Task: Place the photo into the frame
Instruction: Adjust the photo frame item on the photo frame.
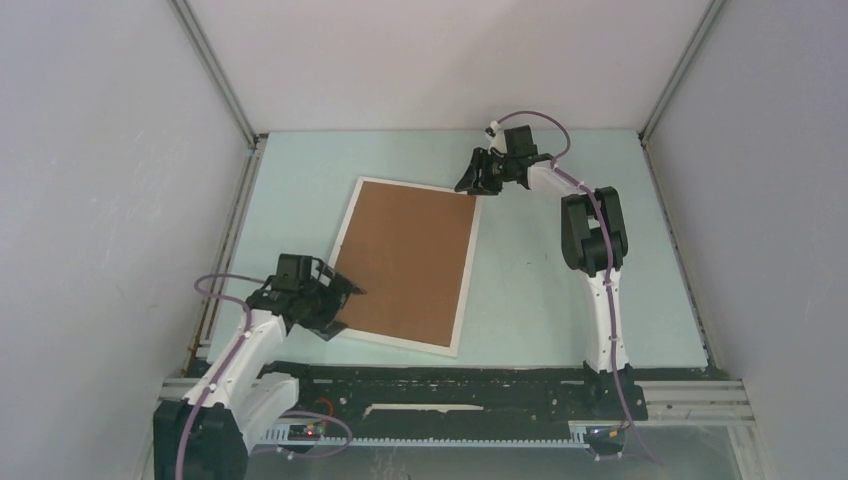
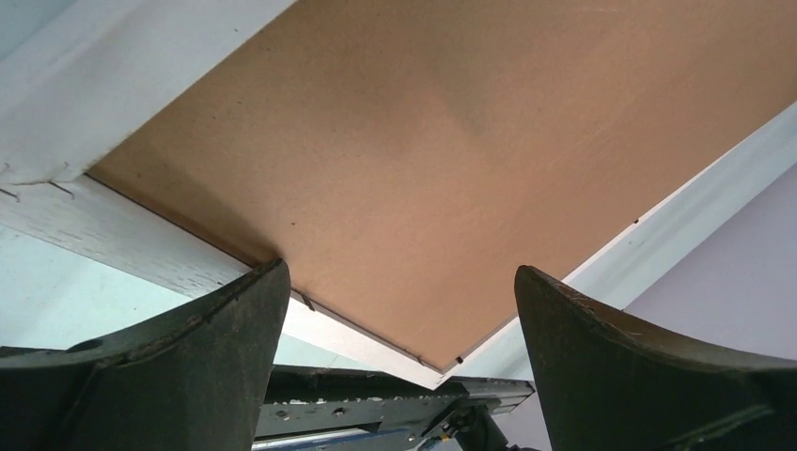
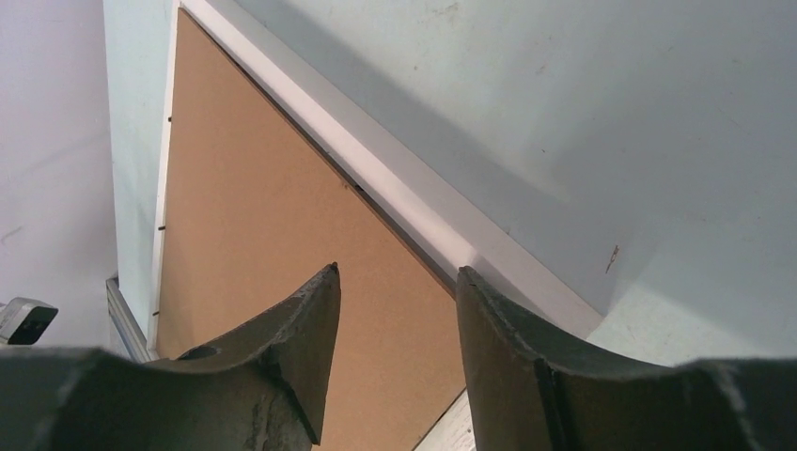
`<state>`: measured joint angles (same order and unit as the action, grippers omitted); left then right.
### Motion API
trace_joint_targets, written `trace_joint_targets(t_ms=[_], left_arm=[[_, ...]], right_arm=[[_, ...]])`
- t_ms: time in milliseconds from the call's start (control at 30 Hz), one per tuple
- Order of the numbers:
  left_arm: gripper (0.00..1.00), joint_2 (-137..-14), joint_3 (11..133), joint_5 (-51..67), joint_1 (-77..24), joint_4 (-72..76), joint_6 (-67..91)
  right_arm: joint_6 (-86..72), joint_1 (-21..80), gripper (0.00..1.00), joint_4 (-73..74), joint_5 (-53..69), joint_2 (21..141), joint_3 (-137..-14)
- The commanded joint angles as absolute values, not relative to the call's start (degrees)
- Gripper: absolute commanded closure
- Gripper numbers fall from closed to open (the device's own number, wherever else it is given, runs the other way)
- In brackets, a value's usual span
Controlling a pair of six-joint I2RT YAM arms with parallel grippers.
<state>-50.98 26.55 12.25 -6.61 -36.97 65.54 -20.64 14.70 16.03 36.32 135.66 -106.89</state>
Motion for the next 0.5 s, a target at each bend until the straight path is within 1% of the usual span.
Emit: trace_joint_targets(t_ms=[0,100,200,300,467], left_arm=[[0.00,-49.0,27.1,8.6,-9.0,-40.8,66.6],[0.00,-44.6,28.1,4.6,-10.3,-44.8,67.0],[0.00,-41.5,26.1,6.0,-10.6,-45.4,68.8],[0.00,-41.6,24.1,8.3,-11.4,-45.6,69.8],[0.00,-42.0,23.6,8.2,-12.8,-43.6,70.0]], right_arm=[[-19.8,15.1,0.42,20.1,37.7,132.2,-107.4],[-19.9,15.1,0.42,20.6,37.6,131.8,-107.6],[-20.0,14.9,0.44,19.4,38.1,131.1,-106.4],[-20.8,14.5,0.45,17.8,38.5,130.0,-105.0],[-22.4,13.8,0.43,15.9,40.4,128.8,-104.1]])
